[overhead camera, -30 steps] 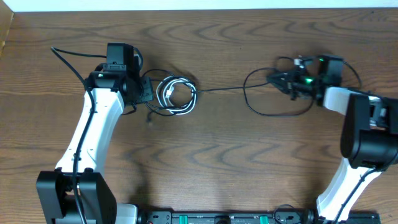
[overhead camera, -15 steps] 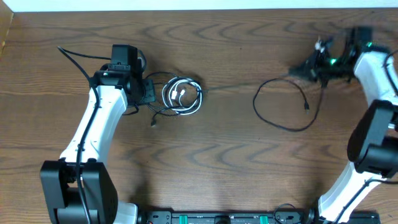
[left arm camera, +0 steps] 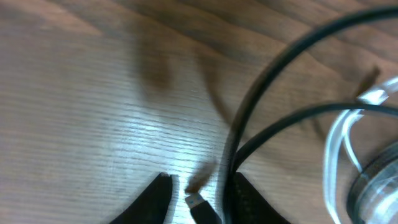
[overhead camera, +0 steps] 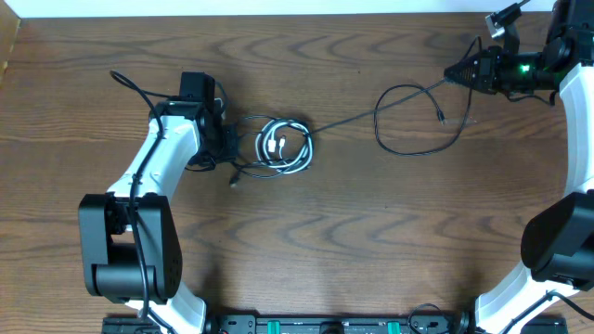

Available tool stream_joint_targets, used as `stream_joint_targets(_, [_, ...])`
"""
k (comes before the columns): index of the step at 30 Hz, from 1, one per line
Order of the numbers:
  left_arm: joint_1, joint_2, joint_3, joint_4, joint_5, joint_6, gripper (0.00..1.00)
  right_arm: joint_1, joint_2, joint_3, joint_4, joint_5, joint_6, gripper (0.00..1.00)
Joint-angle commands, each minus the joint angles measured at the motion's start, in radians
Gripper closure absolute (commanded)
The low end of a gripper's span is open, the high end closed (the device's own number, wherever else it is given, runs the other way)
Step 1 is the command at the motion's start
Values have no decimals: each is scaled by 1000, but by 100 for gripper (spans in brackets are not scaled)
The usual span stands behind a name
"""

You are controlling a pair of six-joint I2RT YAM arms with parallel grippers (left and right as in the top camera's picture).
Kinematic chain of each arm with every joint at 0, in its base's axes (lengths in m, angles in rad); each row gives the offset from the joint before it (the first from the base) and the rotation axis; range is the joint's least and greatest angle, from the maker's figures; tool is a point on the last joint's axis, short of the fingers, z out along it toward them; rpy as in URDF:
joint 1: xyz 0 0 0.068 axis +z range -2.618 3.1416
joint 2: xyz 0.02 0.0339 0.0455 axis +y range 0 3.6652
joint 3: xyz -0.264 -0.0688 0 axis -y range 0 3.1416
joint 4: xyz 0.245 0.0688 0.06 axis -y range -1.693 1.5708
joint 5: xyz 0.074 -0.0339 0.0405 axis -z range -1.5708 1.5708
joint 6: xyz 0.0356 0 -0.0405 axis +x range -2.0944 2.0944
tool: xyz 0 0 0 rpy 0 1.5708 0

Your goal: Untangle cables

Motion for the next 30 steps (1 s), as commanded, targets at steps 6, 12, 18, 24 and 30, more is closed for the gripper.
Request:
stream_joint_targets(6, [13, -133, 131, 24, 345, -54, 44, 55, -31, 27, 26, -143, -235, 99])
stream_joint_targets(12, [-15, -206, 134, 119, 401, -195, 44, 76, -30, 27, 46, -146, -212, 99])
stream_joint_targets(18, [-107, -181, 128, 137, 327, -222, 43, 142, -30, 27, -1, -146, -340, 99])
stream_joint_targets(24, [-207, -76, 128, 147, 253, -494, 43, 183, -30, 27, -10, -145, -367, 99])
stream_joint_targets(30, [-298, 86, 128, 274, 346, -638, 43, 193, -30, 26, -86, -145, -460, 99])
